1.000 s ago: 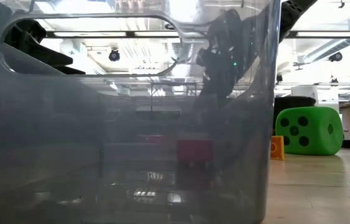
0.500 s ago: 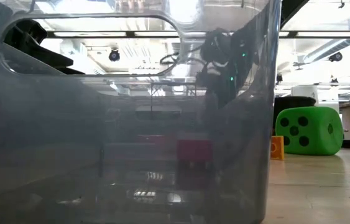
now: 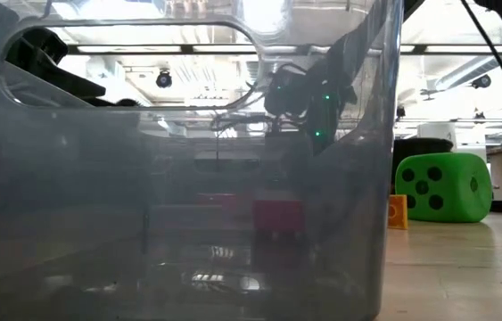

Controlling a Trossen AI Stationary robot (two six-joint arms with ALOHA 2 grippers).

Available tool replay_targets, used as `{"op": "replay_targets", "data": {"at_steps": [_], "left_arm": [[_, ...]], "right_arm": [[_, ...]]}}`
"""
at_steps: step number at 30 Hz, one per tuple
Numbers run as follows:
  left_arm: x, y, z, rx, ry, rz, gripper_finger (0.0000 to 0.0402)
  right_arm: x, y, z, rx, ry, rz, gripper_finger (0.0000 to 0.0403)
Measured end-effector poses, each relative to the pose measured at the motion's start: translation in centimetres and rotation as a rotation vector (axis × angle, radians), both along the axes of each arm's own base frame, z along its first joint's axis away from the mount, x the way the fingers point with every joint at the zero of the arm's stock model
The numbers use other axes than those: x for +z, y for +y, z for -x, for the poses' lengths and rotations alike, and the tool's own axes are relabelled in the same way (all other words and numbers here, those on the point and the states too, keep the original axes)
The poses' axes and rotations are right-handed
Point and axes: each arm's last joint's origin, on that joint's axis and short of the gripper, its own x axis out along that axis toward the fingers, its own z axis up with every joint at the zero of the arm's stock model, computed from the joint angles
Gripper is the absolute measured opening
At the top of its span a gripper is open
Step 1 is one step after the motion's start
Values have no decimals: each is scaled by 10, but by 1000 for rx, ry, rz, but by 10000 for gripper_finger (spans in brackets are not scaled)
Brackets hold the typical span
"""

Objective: Pick & Place Toys
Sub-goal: Put the green game piece into the black bin

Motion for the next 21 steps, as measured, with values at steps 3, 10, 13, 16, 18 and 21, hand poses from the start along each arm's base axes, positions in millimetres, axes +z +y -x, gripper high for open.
{"op": "replay_targets", "data": {"at_steps": [3,10,13,16,18,21], "left_arm": [[0,0,0,0,0,0,369],[0,0,0,0,0,0,369],[0,0,0,0,0,0,369],[0,0,0,0,0,0,369],[0,0,0,0,0,0,369],[0,0,0,0,0,0,369]], "right_arm": [[-1,0,-3,-1,16,-12,200],[10,7,-1,6,15,13,170],[24,9,1,5,-12,45,170],[43,14,4,10,-48,91,170],[55,17,6,26,-73,104,170],[78,24,9,59,-155,129,170]]}}
